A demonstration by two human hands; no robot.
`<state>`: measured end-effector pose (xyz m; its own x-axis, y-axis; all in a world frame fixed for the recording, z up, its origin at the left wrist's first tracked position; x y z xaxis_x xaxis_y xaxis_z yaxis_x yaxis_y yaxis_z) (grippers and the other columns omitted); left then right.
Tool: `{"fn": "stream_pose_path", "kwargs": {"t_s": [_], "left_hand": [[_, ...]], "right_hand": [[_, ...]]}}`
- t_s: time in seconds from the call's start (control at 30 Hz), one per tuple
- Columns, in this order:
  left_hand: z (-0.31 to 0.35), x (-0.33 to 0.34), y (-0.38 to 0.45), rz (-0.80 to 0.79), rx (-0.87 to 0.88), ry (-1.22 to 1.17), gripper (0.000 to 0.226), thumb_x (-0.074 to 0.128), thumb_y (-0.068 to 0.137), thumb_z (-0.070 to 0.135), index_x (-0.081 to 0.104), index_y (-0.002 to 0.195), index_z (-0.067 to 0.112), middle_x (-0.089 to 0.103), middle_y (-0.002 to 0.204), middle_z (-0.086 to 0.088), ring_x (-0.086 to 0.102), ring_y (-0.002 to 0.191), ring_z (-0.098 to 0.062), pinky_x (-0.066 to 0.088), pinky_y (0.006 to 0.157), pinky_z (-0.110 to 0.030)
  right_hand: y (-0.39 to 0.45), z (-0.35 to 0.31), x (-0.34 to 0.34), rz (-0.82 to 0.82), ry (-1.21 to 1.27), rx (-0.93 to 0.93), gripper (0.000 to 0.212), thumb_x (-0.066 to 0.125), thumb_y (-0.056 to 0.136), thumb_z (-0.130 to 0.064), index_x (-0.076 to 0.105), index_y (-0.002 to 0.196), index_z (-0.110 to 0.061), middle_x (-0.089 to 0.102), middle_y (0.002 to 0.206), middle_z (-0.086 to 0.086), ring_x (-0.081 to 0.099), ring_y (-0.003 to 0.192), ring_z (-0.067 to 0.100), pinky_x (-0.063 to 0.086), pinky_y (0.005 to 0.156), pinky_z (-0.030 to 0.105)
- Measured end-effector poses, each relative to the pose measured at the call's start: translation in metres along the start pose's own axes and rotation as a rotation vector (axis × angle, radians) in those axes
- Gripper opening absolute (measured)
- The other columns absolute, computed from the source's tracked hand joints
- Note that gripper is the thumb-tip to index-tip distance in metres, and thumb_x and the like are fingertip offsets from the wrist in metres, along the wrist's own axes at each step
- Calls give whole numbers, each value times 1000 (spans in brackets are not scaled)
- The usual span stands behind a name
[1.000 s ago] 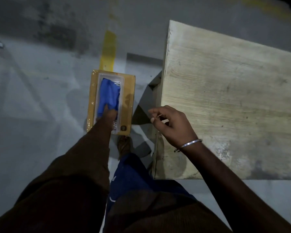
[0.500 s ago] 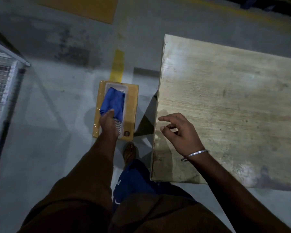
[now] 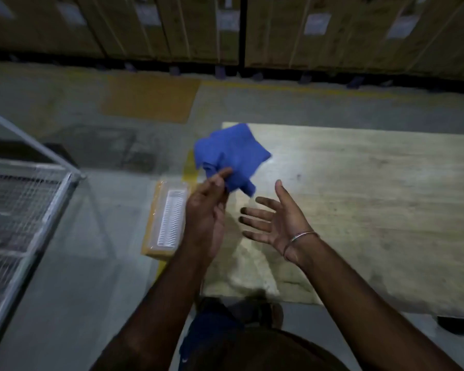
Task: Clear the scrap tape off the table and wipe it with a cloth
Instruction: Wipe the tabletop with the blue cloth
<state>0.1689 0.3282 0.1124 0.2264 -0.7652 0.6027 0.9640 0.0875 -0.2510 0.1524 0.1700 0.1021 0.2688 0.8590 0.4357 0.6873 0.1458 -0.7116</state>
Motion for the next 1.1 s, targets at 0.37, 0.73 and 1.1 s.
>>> {"fn": "stream_pose_path", "kwargs": {"t_s": [0.37,0.73,1.1], "left_hand": [[-95,54,-104,-331,-373,750,21,57,106,14,75,101,5,79,92,-6,72,89,-19,53,79,-29],[-96,110,-87,-158,-496,-57,67,37,108,59,62,142,8,67,139,-21,67,125,-37,53,108,-54],[-92,109,-104,-557,-350,467,72,65,94,59,48,154,23,64,147,-9,62,136,-30,57,102,-36]], "right_hand": [[-65,-49,-109,400,-115,-480,2,67,99,-18,66,99,-19,73,104,5,70,95,31,54,78,38],[-98,-31,-129,151,-914,-793,58,78,91,-39,60,144,-24,64,136,-8,61,124,1,51,104,25],[-108,-42,-138,136,-675,-626,65,67,68,-88,68,118,-46,75,107,-9,73,102,11,62,90,45]]}}
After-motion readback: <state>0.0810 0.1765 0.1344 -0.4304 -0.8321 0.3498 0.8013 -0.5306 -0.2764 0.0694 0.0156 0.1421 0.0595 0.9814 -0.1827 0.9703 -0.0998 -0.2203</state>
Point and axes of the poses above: each hand's wrist, its own y-axis towards the middle knuckle, its own x-axis out of the palm, z = x × y, the point moved 1 cm from there along y, towards the middle knuckle
